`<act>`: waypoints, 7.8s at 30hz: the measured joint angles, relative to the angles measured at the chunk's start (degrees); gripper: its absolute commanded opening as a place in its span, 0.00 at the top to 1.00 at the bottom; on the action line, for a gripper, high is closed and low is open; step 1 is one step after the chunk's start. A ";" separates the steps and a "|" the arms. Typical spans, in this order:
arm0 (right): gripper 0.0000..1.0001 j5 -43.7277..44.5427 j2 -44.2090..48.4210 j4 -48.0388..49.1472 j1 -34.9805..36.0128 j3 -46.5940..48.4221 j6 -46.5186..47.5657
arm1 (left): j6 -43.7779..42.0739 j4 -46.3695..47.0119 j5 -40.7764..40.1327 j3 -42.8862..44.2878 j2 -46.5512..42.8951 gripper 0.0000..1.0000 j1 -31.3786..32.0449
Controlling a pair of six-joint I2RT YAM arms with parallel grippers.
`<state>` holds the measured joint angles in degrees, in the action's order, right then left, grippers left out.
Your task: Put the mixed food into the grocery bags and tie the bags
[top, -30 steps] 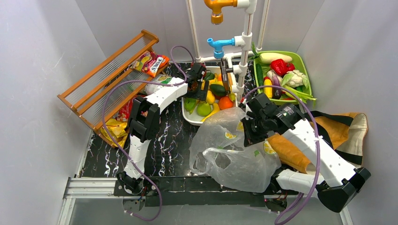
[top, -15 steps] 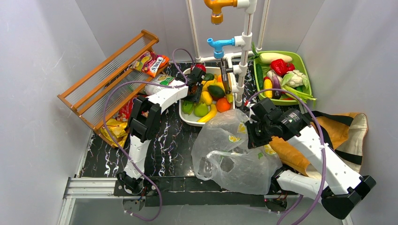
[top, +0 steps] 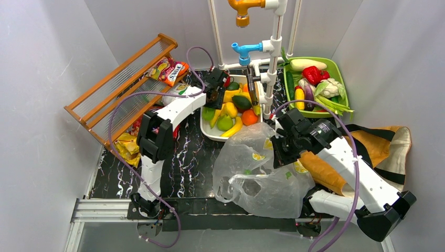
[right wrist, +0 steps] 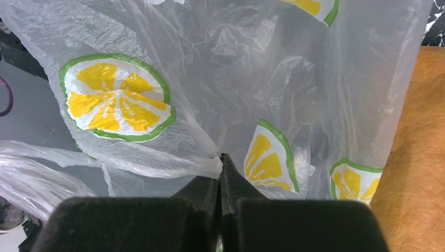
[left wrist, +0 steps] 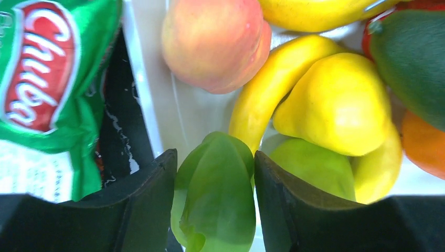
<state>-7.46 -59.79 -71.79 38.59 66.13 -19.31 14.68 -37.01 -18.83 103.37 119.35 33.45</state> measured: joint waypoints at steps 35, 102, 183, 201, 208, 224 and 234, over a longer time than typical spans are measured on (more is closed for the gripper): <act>0.99 -15.30 -21.18 -2.27 0.83 32.63 -16.31 | 7.45 -4.68 24.11 -14.25 -59.19 1.00 -0.24; 0.99 -16.37 -32.54 -5.40 2.62 51.12 -23.65 | 16.55 15.45 46.23 -26.14 -56.02 0.57 9.92; 0.99 -29.27 -21.90 8.35 -1.86 21.46 -20.48 | -5.01 -2.05 -18.86 -21.62 -37.27 0.60 32.04; 0.96 -29.57 -20.72 5.40 -1.60 20.33 -12.28 | -16.02 -10.60 -2.45 -17.97 -45.51 1.00 32.28; 0.96 -29.35 -20.79 4.00 -0.57 20.61 -5.92 | -19.87 -19.41 10.19 -10.62 -46.75 1.00 32.11; 0.97 -21.64 -18.56 -1.03 -1.14 17.16 0.76 | -27.15 -43.08 4.33 -7.82 -44.78 0.74 31.50; 0.97 -19.69 -18.49 -2.29 -1.44 16.59 1.95 | -26.45 -46.95 -7.37 -15.54 -50.36 0.70 26.75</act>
<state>-27.16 -78.28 -74.08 37.15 82.72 -17.37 -11.77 -83.96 -26.20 87.83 68.99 60.20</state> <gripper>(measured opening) 0.042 0.252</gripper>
